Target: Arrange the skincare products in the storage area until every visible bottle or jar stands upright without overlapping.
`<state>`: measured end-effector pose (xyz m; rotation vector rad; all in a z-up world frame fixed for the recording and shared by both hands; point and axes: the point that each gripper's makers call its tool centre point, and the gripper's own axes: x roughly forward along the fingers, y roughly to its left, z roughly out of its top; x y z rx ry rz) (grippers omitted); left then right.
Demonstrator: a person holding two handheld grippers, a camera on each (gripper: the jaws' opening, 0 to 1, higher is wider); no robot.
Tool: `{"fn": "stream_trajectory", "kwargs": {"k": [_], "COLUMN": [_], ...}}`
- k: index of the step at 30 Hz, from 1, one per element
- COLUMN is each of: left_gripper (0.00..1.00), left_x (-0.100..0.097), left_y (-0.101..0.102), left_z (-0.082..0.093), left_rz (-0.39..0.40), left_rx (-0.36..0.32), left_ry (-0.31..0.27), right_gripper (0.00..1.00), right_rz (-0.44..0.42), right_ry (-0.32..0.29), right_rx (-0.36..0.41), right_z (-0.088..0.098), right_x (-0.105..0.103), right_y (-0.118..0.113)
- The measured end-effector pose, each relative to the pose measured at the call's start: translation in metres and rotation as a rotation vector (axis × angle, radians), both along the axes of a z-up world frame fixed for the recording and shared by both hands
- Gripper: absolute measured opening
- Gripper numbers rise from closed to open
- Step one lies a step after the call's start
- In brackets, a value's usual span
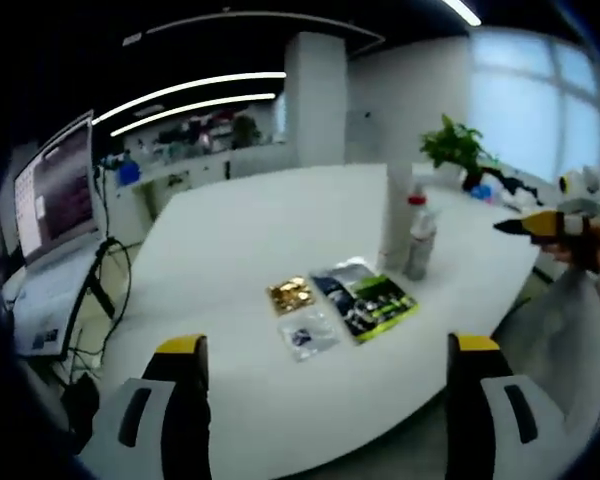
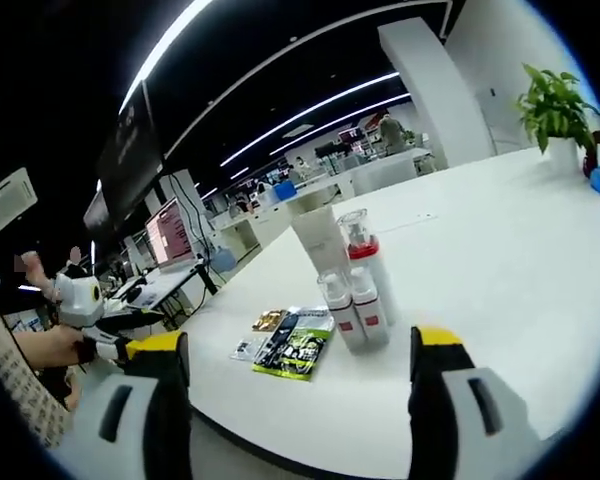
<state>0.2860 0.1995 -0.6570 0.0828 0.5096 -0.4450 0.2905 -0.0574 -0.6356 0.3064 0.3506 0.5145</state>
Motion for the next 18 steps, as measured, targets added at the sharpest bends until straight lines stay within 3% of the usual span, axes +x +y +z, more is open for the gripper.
{"fn": "stream_trajectory", "kwargs": {"k": [18], "left_gripper": [0.94], "left_x": [-0.0043], "left_y": [0.0075], "left_z": [-0.0017], "left_rz": [0.016], "left_rx": [-0.033], "left_ry": [0.016], "right_gripper": [0.90], "right_rz": [0.007], "right_ry": [0.002], "right_rx": [-0.002], "right_z": [0.0001], "right_x": [-0.0023], "right_y": [0.0018]}}
